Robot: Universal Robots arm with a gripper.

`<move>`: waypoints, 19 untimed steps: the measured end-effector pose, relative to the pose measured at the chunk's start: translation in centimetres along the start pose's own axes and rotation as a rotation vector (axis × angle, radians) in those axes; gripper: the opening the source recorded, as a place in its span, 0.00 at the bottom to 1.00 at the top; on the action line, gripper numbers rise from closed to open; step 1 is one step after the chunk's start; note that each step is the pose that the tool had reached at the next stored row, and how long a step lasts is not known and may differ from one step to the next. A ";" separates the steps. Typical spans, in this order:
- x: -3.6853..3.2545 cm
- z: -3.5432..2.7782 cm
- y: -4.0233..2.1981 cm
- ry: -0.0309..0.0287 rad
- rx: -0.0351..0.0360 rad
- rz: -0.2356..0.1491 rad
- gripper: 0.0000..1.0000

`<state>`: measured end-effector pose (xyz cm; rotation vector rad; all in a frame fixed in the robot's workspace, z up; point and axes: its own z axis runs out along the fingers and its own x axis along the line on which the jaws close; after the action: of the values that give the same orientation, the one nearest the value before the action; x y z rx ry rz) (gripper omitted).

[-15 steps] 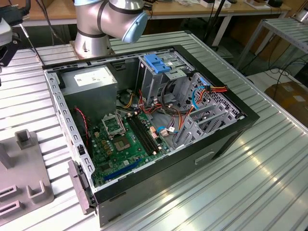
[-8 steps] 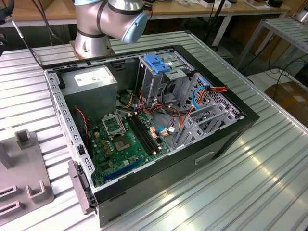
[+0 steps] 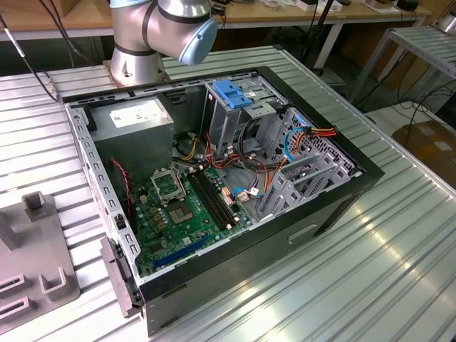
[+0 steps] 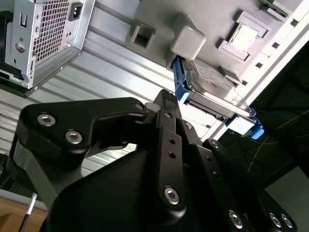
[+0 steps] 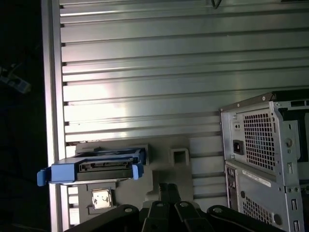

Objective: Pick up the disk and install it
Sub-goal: 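Reach for the disk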

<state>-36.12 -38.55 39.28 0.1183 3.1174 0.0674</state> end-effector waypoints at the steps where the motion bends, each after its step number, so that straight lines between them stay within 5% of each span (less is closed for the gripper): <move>1: 0.28 0.00 -0.01 0.0000 0.0000 0.000 0.10; 14: 5.07 -0.11 -0.26 -0.0001 0.0000 0.000 0.10; 19: 6.36 -0.13 -0.34 -0.0001 -0.0001 0.000 0.10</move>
<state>-42.49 -38.41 39.27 0.1182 3.1172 0.0675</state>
